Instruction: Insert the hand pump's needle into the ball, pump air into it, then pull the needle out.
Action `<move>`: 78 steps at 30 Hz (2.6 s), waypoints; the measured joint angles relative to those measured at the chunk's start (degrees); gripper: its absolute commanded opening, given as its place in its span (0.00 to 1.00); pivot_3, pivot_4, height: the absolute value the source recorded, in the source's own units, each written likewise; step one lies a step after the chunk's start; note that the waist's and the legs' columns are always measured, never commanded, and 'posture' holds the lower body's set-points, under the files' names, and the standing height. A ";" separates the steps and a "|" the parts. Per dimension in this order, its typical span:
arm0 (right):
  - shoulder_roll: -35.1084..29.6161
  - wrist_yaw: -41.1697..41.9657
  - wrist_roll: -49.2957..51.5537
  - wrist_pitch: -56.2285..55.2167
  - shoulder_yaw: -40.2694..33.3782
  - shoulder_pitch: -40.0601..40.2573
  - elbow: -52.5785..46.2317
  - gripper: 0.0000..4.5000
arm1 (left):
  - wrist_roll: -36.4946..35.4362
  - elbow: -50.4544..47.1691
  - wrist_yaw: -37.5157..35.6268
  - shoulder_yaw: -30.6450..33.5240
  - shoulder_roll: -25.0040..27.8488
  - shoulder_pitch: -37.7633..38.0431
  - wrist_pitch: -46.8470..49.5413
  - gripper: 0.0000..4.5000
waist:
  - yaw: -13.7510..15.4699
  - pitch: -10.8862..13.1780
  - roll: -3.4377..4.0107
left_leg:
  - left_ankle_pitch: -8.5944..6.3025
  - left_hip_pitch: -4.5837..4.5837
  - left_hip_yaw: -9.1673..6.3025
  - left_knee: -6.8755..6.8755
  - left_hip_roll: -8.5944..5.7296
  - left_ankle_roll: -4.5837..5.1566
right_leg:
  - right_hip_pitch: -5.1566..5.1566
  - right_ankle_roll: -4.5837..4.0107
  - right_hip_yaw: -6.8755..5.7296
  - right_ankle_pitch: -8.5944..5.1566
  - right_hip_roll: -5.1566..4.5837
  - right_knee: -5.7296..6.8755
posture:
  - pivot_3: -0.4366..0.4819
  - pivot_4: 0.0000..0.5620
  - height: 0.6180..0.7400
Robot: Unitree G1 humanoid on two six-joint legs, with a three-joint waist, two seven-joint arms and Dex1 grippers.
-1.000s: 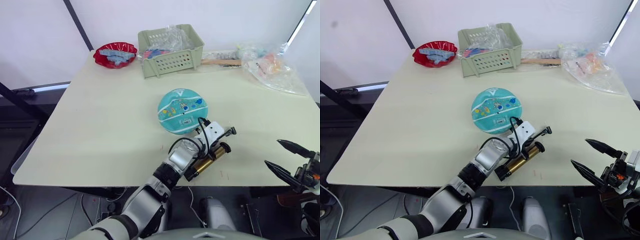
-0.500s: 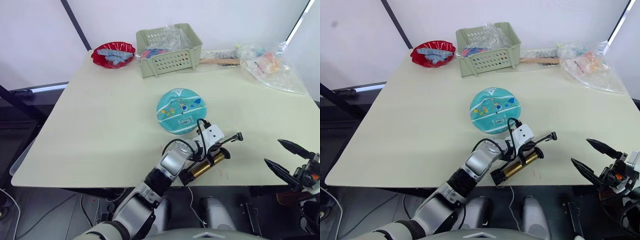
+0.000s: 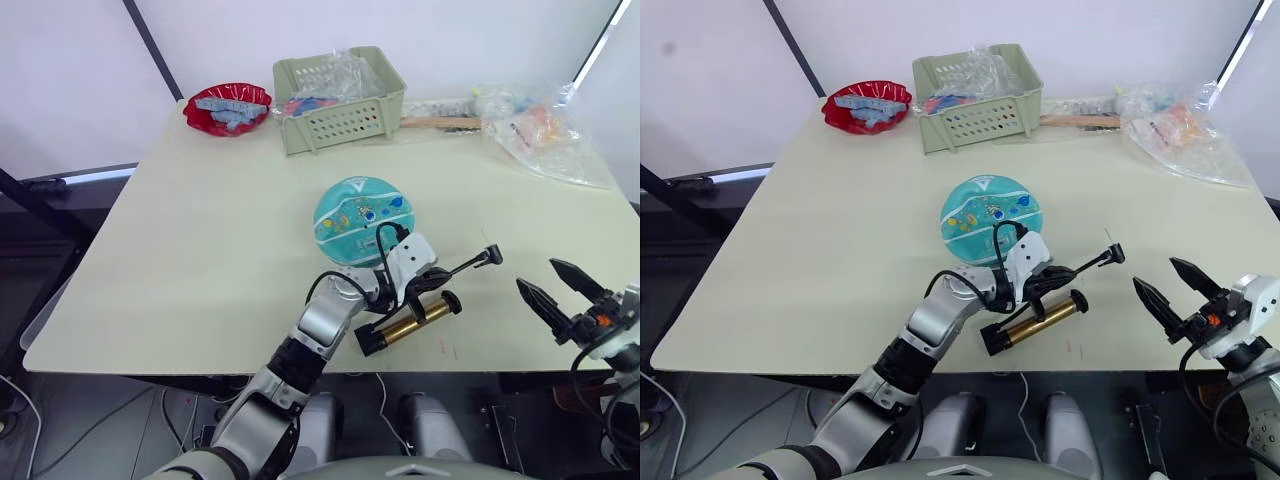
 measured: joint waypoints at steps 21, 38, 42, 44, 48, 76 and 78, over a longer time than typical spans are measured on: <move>-0.60 -13.30 23.58 24.68 1.06 -5.18 -6.20 1.00 | -4.83 0.20 -5.94 1.75 1.48 1.35 -4.62 0.00 | 0.03 0.00 0.00 | -0.03 -0.06 0.04 0.01 -0.01 0.06 | -0.01 0.05 -0.06 -0.03 0.05 0.00 | 0.48 0.27 1.00; -0.75 -13.62 25.90 24.95 1.06 -3.82 -7.04 0.71 | -4.89 1.65 -6.02 1.58 1.29 1.42 -4.62 0.00 | 0.02 0.00 -0.01 | -0.03 -0.06 0.05 0.02 0.00 0.07 | -0.01 0.16 -0.06 -0.10 0.05 -0.01 | 0.48 0.27 1.00; -0.78 -13.29 25.72 24.85 1.06 -3.81 -7.04 0.23 | -4.89 1.66 -6.03 1.57 1.30 1.43 -4.62 0.00 | 0.04 0.00 -0.01 | -0.03 -0.06 0.04 0.01 0.00 0.07 | -0.01 0.17 -0.06 -0.10 0.05 -0.01 | 0.48 0.27 1.00; -0.79 -13.27 25.52 24.85 1.13 -3.83 -7.04 0.23 | -4.87 1.66 -6.03 1.46 1.30 1.44 -4.65 0.00 | 0.03 0.00 -0.01 | -0.03 -0.07 0.04 0.01 0.00 0.07 | -0.01 0.17 -0.06 -0.11 0.05 -0.01 | 0.48 0.27 1.00; -0.80 -13.28 24.56 24.64 1.26 -3.87 -7.04 0.23 | -4.81 1.65 -6.03 1.13 1.38 1.57 -4.66 0.00 | 0.03 0.00 -0.01 | -0.03 -0.06 0.05 0.02 0.00 0.07 | -0.01 0.18 -0.06 -0.11 0.05 -0.01 | 0.48 0.27 1.00; -0.06 -7.98 10.91 18.77 2.97 -3.93 -2.27 0.23 | -4.45 1.67 -6.15 1.00 1.77 2.65 -4.66 0.00 | 0.04 0.01 -0.01 | -0.03 -0.07 0.05 0.01 0.01 0.07 | -0.03 0.19 -0.06 -0.12 0.05 -0.01 | 0.48 0.27 1.00; 0.09 -8.01 10.81 18.78 2.97 -3.93 -2.21 0.23 | -4.45 1.67 -6.21 0.99 1.77 2.65 -4.66 0.00 | 0.04 0.01 -0.01 | -0.03 -0.07 0.05 0.01 0.01 0.07 | -0.03 0.20 -0.06 -0.13 0.04 -0.01 | 0.48 0.27 1.00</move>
